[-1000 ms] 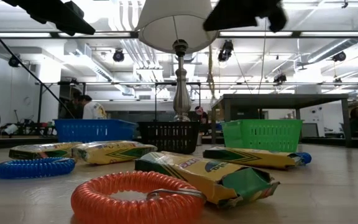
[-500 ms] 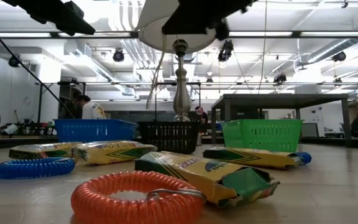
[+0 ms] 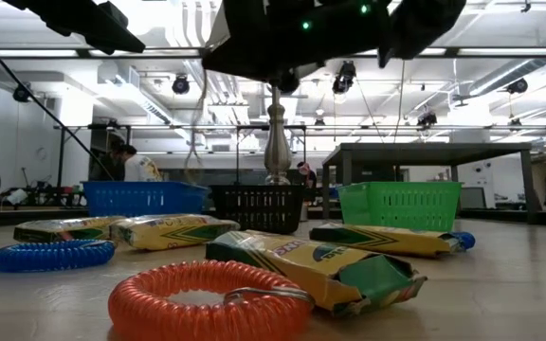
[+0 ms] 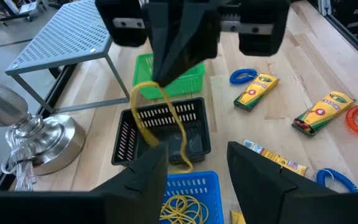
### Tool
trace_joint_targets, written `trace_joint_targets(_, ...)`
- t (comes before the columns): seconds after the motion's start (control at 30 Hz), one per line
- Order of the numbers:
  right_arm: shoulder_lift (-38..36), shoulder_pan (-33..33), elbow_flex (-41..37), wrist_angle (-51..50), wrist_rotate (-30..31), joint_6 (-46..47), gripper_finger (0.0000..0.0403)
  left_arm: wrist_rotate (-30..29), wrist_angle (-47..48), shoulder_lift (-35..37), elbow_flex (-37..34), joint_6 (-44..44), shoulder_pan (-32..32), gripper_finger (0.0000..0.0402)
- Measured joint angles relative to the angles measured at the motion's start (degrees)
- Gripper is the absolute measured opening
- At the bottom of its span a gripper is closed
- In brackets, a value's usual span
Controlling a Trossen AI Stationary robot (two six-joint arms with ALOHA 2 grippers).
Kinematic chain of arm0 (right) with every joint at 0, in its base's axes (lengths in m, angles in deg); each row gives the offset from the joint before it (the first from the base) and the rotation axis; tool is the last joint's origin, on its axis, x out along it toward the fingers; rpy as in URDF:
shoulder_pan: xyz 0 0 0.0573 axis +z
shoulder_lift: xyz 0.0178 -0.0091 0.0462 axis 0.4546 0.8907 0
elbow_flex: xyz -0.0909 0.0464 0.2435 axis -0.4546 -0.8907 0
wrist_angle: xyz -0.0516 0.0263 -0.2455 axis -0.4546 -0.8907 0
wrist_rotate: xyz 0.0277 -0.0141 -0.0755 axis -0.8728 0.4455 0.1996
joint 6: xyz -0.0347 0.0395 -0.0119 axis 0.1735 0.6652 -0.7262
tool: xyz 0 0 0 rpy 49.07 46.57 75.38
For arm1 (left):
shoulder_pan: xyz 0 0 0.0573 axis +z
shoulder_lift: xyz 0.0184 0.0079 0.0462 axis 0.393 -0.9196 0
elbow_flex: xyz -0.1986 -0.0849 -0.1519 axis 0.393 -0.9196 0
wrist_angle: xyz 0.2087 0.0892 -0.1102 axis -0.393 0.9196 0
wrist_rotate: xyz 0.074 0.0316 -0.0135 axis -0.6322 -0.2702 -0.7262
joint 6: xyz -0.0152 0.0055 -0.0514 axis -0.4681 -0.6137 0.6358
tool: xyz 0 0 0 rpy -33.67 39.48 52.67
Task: Pick & Place Office Desk Supplies
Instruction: Put the yellow rubber band into the blue bin
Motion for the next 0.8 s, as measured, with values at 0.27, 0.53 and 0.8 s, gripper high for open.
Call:
trace_joint_targets(0.27,5.01,-2.16,1.40,7.14,-10.17,-0.33,0.0008,0.00,0.01,0.00,0.00,0.00,-0.01,0.0168)
trace_joint_targets(0.53,11.43,-4.13,7.33,6.90,-13.68,0.02,0.0008,-0.01,0.01,0.00,0.00,0.00,0.00,0.0168)
trace_joint_targets(0.8,17.45,-5.78,15.26,0.23,-16.55,3.76,0.0008,0.00,0.05,0.00,0.00,0.00,-0.01,0.0168)
